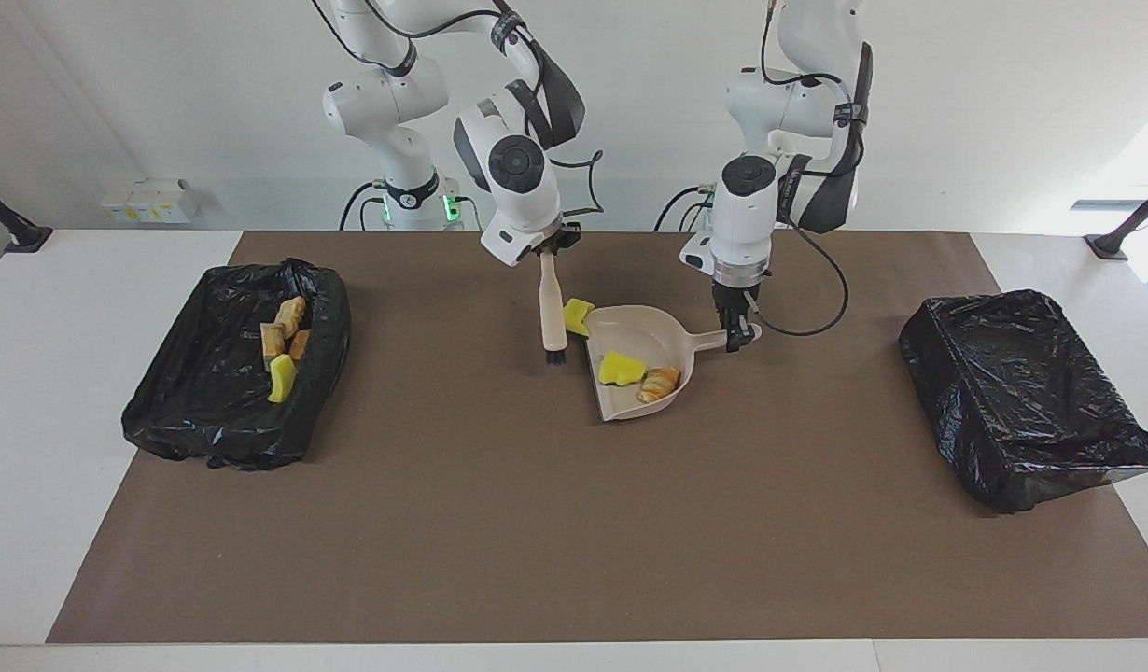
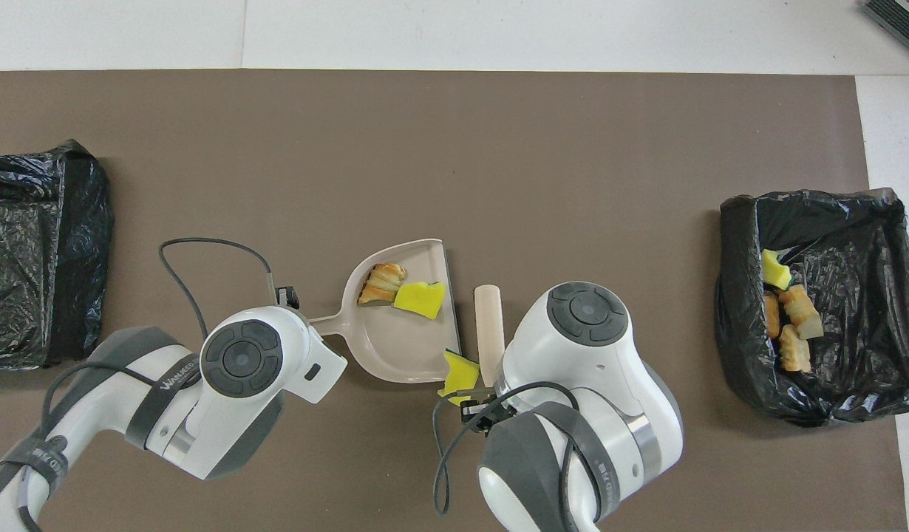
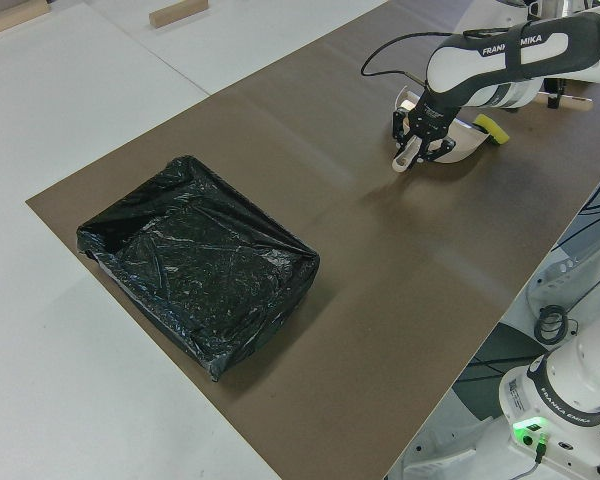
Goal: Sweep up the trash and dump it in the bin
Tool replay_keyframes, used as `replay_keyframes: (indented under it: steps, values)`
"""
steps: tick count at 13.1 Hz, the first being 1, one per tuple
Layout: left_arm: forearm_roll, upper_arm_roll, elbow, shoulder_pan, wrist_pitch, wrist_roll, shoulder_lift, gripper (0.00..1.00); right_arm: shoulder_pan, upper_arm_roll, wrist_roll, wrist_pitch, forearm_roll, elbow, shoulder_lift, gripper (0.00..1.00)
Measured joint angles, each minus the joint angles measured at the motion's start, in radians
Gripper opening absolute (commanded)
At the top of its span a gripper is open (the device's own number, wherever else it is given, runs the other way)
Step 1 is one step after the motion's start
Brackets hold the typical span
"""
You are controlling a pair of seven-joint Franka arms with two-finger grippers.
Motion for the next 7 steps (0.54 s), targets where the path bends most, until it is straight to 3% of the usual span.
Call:
replay_keyframes:
  steps: [4, 7]
  values:
    - [-0.008, 0.0, 0.017, 0.017, -0.042, 0.038, 0.002, 0.0, -0.003, 0.0, 0.0, -0.016, -0.008, 0.005, 0.0, 0.0]
    - [0.023, -0.008, 0.102, 0.006, -0.231, 0.049, -0.001, 0.0, -0.021, 0.0, 0.028, -0.098, -0.01, 0.003, -0.002, 0.0]
